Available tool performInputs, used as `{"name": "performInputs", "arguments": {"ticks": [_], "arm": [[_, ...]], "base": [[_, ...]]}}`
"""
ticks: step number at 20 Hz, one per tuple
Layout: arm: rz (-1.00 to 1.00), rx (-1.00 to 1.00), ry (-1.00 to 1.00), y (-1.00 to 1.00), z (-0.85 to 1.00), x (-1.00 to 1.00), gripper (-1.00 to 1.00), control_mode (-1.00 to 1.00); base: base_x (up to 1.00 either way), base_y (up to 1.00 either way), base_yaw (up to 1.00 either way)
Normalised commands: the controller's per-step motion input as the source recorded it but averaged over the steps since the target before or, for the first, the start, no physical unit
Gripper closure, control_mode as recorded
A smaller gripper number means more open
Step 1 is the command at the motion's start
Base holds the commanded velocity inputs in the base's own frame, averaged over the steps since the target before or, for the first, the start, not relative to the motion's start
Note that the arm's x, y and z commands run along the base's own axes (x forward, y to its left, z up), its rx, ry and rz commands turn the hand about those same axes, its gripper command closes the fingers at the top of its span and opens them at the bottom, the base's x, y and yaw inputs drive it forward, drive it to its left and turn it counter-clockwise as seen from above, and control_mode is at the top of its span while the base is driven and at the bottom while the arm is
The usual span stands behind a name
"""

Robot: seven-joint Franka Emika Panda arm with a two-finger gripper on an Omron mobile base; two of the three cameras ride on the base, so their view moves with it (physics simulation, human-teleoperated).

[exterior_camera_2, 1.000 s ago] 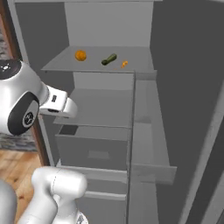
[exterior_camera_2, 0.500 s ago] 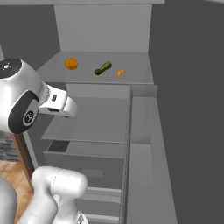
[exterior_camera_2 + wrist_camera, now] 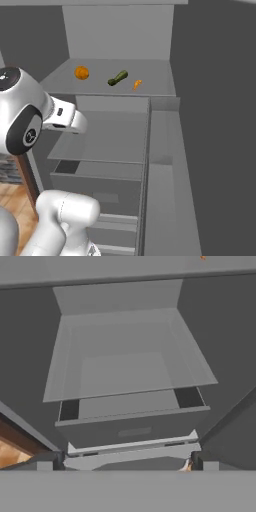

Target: Open the fridge, remove the orange, squash, and shrimp, and place them on any counter.

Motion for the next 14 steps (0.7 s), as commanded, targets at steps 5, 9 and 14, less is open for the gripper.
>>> {"name": "performInputs", "arguments": {"ticks": [5,9,14], "arm": [[-0.02,-0.05,-0.01,0.00,0.54,-0.16,-1.00,-1.00],[-0.05,-0.02,0.01,-0.01,0.33,-0.03,-1.00,-1.00],[-0.02,0.00,-0.02,-0.01,0.00,-0.01,-1.00,-1.00]], "base": [[0.00,0.00,0.00],[0.00,0.00,0.00],[0.00,0.00,0.00]]}}
